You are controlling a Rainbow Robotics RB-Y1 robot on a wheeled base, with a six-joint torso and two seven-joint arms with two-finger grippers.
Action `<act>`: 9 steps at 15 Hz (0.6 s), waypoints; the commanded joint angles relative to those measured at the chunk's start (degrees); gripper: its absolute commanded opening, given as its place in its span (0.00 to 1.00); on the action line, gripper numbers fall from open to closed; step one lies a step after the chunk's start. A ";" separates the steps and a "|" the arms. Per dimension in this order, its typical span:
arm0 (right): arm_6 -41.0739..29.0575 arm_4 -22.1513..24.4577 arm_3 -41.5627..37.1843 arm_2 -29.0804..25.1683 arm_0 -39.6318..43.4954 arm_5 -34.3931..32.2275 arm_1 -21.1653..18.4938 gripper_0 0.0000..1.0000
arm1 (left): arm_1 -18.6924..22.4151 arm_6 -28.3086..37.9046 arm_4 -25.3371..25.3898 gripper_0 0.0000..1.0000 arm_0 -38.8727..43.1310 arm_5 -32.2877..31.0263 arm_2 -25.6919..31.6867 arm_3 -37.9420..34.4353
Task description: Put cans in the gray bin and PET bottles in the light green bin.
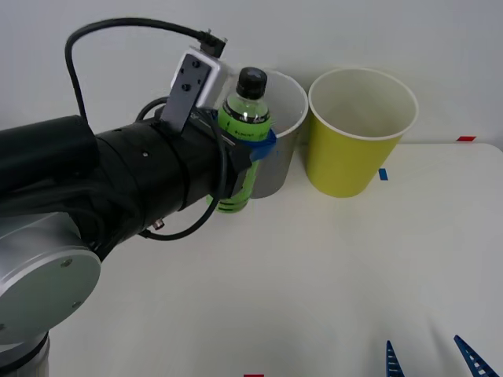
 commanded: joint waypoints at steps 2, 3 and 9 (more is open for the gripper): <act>0.00 -0.01 0.00 0.00 0.00 0.00 0.00 1.00 | -3.21 0.62 -4.25 0.03 -6.40 0.06 1.19 0.27; 0.00 -0.01 0.00 0.00 0.00 0.00 0.00 1.00 | -4.62 0.70 -5.22 0.03 -9.21 0.06 1.19 1.77; 0.00 -0.01 0.00 0.00 0.00 0.00 0.00 1.00 | -9.36 0.70 -6.10 0.02 -26.44 -5.57 1.19 21.72</act>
